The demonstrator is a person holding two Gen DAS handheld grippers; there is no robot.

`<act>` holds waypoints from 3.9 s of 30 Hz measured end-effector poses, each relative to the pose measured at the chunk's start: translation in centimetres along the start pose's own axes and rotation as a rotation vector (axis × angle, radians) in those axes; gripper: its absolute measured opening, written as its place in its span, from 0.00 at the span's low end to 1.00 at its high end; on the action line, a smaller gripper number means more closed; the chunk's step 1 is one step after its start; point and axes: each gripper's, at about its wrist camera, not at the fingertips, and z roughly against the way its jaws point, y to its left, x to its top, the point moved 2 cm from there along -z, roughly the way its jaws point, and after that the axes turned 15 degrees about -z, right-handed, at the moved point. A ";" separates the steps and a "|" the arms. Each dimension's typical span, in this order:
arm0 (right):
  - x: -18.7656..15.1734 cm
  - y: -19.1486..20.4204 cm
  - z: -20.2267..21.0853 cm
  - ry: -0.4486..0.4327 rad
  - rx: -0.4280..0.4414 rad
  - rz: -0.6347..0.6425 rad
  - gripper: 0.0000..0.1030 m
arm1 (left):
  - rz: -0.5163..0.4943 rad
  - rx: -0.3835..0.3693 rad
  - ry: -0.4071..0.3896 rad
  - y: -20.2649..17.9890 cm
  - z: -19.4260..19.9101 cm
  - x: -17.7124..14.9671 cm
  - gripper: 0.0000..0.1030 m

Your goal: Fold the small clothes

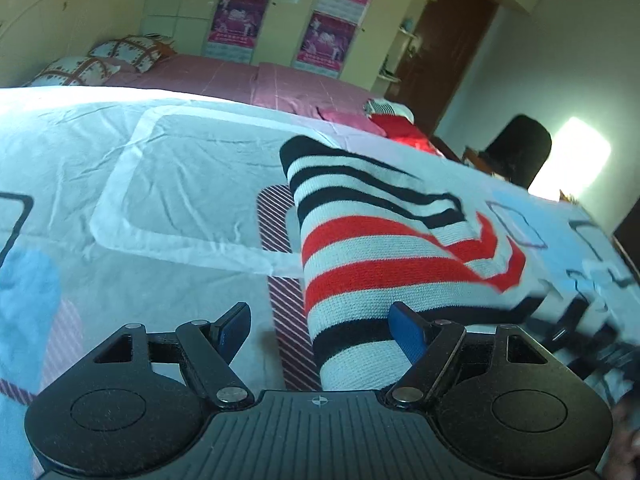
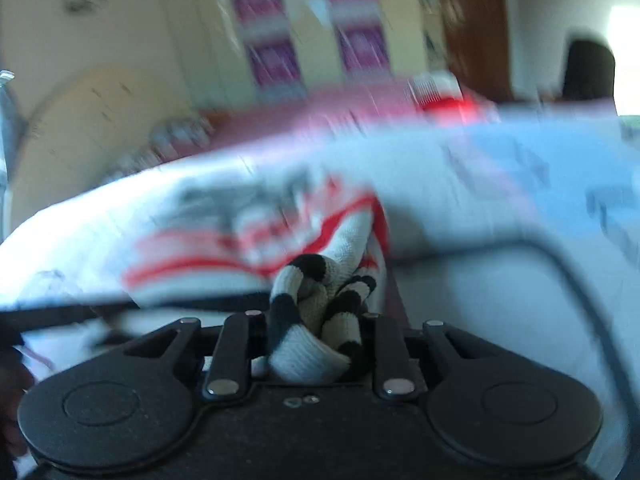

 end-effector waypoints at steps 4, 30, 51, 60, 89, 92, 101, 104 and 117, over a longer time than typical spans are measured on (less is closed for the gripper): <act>-0.5 -0.8 0.0 -0.021 0.030 -0.063 0.23 | -0.026 0.003 0.016 0.1 -0.2 0.4 0.78; -1.0 -5.5 5.3 0.032 0.241 -0.455 0.17 | 0.125 -0.015 -0.026 1.8 6.1 -5.1 0.77; -2.6 -5.8 3.3 0.109 0.224 -0.532 0.36 | -0.019 0.122 -0.107 -3.6 5.2 -7.9 0.77; -4.1 -6.9 3.1 0.103 0.252 -0.531 0.13 | 0.040 0.149 -0.141 -1.8 6.0 -8.9 0.57; -2.7 0.3 3.0 -0.062 0.011 0.213 0.13 | -0.143 -0.050 -0.131 -2.8 2.7 -2.9 0.69; -2.5 0.3 2.8 -0.059 0.008 0.205 0.14 | -0.076 -0.103 -0.114 -1.6 2.3 -3.0 0.70; 1.3 1.8 3.2 -0.093 0.056 0.180 0.20 | -0.107 -0.050 -0.155 -0.3 2.0 1.7 0.69; 1.9 1.6 1.5 -0.076 0.025 0.181 0.37 | -0.134 -0.048 -0.069 -0.1 -0.1 2.0 0.69; 2.6 -7.7 -1.6 0.185 0.201 -0.341 0.64 | 0.124 -0.348 0.058 4.3 -2.9 0.6 0.69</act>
